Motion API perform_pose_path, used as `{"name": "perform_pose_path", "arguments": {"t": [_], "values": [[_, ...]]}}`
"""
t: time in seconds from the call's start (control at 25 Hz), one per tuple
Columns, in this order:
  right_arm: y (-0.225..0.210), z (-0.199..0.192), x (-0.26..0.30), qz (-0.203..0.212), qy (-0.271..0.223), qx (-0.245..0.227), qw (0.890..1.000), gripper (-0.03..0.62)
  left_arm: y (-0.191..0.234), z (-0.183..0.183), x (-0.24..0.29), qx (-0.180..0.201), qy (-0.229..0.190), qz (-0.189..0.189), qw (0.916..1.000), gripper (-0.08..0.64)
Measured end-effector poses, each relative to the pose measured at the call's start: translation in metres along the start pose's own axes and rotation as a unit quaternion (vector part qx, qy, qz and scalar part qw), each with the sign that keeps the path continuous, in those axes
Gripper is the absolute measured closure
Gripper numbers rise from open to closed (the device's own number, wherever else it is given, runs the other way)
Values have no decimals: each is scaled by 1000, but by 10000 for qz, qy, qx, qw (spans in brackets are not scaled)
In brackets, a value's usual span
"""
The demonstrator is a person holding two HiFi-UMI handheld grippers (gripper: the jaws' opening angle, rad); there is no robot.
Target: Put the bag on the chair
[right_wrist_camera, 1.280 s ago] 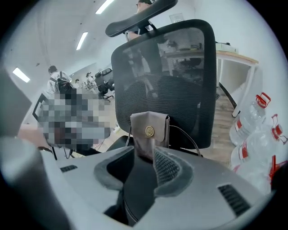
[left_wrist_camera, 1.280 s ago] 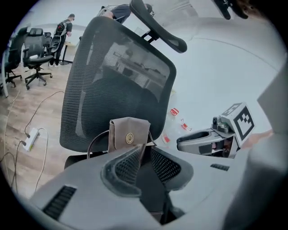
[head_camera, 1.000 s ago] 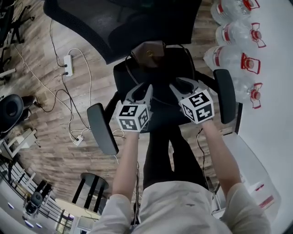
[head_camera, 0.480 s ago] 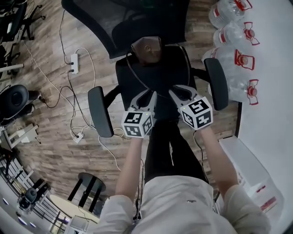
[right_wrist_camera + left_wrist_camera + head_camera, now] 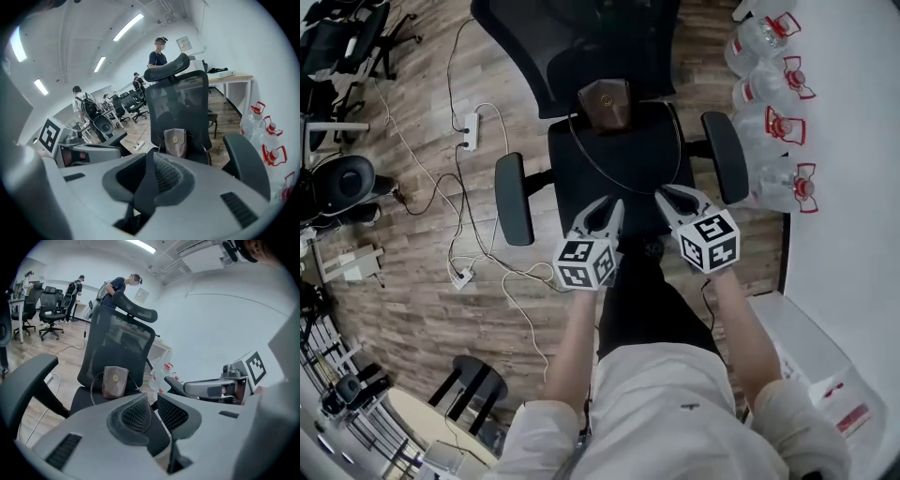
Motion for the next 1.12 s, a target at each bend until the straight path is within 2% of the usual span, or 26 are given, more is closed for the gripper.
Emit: {"name": "perform_pose_path", "arguments": {"t": [0.32,0.76,1.12], "values": [[26,-8,-51,45,-261,-122,9996,552,-48,-6,-43,204,-175,-96,9996,494],[63,5,-107,148,-761,-441,9960,568,-84,12,-100,597,-551,-12,9967,497],[83,16,-149,273,-1149,-691,9906,577,-121,28,-139,899,-969,47,9912,515]]}}
Point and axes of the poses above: the fingertips, and each gripper's own axes: x forward along the fingers, y to its left, z out of its top, the point moved 4 cm from there along -x, backward along the fingers, and after that the axes turned 6 degrees about y, right-handed, at the moved point
